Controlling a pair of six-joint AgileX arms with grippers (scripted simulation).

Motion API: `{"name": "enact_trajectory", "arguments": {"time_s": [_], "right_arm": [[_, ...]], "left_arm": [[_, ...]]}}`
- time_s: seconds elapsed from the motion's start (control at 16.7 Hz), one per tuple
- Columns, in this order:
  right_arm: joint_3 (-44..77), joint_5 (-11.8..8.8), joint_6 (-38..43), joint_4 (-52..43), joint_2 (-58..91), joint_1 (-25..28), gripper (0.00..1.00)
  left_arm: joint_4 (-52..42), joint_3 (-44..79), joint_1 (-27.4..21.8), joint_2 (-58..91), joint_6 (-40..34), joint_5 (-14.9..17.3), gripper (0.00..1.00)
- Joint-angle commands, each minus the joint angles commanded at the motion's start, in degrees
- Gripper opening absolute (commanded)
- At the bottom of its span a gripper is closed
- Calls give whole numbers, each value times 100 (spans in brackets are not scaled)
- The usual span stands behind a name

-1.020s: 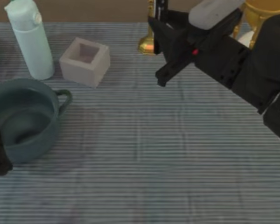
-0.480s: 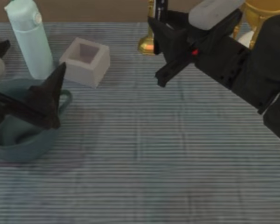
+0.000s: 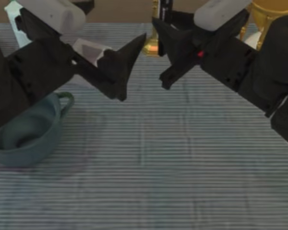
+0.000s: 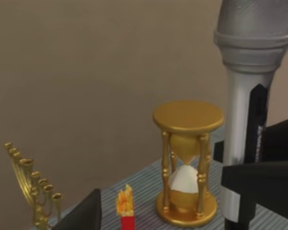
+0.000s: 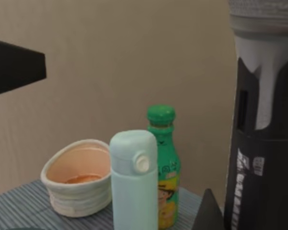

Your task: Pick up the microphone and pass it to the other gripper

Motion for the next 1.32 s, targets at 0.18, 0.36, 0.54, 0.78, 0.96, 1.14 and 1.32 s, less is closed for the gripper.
{"name": "enact_trajectory", "arguments": {"time_s": [0.18,0.36,0.54,0.78,0.96,1.14,1.32], "right_arm": [[0,0,0,0,0,0,0],[0,0,0,0,0,0,0],[0,0,0,0,0,0,0],[0,0,0,0,0,0,0],[0,0,0,0,0,0,0],[0,0,0,0,0,0,0],[0,0,0,0,0,0,0]], "left_arm": [[37,71,-50,96,7,21,100],[32,64,-30,91,4,11,100],[169,384,-129,503,6,-54,100],[525,1163,-322,1691,10,-234,100],[722,1614,-443,2334,9,-339,100],[763,1715,-471,2460,8,-365,100],[763,1715,-471,2460,8,-365,92]]}}
